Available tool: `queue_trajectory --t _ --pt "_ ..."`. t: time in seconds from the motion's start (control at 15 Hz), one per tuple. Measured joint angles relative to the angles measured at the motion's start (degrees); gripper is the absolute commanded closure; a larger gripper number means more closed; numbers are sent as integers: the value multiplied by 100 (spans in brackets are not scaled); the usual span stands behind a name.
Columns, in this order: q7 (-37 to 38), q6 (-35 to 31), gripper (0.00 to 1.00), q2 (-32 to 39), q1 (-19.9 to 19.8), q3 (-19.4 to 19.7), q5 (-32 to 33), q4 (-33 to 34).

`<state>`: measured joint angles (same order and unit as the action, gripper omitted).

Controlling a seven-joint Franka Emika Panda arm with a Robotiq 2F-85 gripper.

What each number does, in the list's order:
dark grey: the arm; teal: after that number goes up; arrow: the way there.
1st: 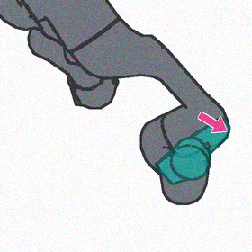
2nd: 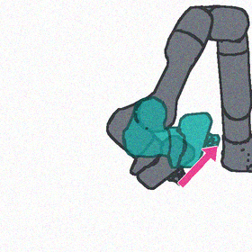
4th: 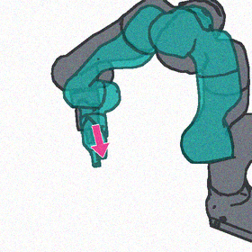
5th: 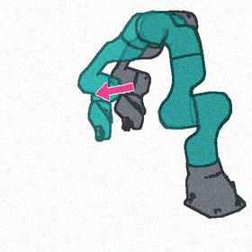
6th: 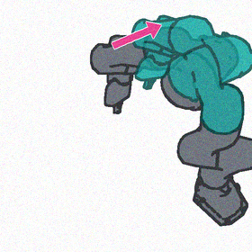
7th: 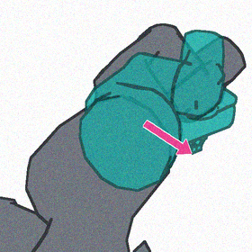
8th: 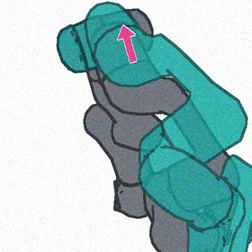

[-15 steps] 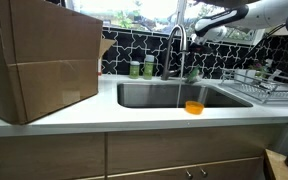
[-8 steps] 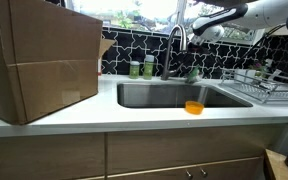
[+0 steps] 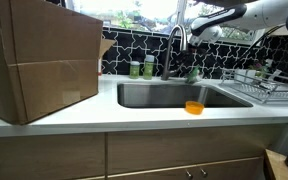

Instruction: Open the tap, fetch some water in the small orange bowl, close the tap

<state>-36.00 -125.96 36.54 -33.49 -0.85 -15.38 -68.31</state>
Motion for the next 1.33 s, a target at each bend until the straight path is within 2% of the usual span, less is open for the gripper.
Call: queue_trajectory --t 0.47,0.73,0.93,1.2,1.33 --pt "-60 87 0 -515 32 366 838 -315" --pt "-178 1310 0 -1215 -91 411 830 -766" --pt "-168 2038 0 -1912 -139 424 756 -1290" --pt "-74 2119 0 -2947 -144 423 593 -2327" --pt "-120 2125 0 -3481 37 631 425 -2873"
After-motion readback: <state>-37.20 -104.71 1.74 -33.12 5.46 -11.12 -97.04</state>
